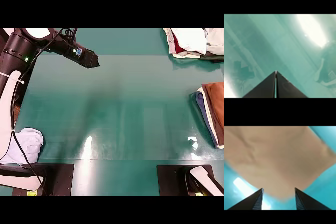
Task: Fold the shirts.
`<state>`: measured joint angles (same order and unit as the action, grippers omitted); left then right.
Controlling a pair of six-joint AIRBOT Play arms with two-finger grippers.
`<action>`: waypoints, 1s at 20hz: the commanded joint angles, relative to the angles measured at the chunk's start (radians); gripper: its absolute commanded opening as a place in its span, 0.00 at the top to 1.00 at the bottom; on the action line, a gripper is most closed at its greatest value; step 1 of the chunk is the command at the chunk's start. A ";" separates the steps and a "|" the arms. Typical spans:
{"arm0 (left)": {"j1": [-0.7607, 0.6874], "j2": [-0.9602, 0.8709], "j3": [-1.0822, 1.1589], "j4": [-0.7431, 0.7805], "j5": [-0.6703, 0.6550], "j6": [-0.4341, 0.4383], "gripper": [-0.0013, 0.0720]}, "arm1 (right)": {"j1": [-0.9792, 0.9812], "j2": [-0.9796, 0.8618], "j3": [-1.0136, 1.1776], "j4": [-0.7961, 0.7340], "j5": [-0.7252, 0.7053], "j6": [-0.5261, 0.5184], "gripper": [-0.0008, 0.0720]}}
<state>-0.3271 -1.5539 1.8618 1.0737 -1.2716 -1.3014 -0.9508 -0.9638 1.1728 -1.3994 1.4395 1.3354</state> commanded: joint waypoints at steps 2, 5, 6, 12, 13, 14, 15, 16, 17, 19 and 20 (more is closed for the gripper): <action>0.000 0.000 0.000 0.000 -0.004 0.001 0.94 | -0.056 0.024 -0.084 -0.088 0.013 0.073 0.36; 0.000 0.000 0.000 0.000 0.007 0.001 0.94 | -0.028 0.024 -0.055 0.105 0.005 0.101 0.37; 0.000 0.000 0.000 0.000 0.013 0.001 0.94 | 0.003 0.024 -0.050 0.224 0.010 0.105 0.37; 0.000 0.000 0.000 -0.005 -0.005 -0.001 0.94 | 0.409 0.024 -0.051 0.483 -0.028 0.103 0.46; 0.000 0.000 0.000 -0.005 0.006 -0.001 0.94 | 0.481 0.024 -0.051 0.482 -0.039 0.103 0.66; 0.000 0.000 0.000 -0.005 0.010 -0.001 0.94 | 0.553 0.024 -0.051 0.482 -0.062 0.103 0.81; 0.000 0.000 0.000 -0.005 0.008 -0.001 0.94 | 0.616 0.024 -0.051 0.482 -0.084 0.100 0.93; 0.000 0.000 0.000 -0.005 0.008 -0.001 0.94 | 0.679 0.024 -0.051 0.482 -0.110 0.087 0.96; 0.000 0.000 0.000 -0.005 0.008 -0.001 0.94 | 0.734 0.024 -0.051 0.481 -0.137 0.084 0.96; 0.000 0.000 0.000 -0.005 0.008 -0.001 0.94 | 0.819 0.024 -0.051 0.482 -0.175 0.081 0.97; 0.000 0.000 0.000 -0.005 0.008 -0.001 0.94 | 0.849 0.024 -0.051 0.481 -0.186 0.075 0.97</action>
<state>-0.3271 -1.5539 1.8618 1.0687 -1.2671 -1.3018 -0.2310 -0.9401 1.1210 -0.9295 1.3155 1.4250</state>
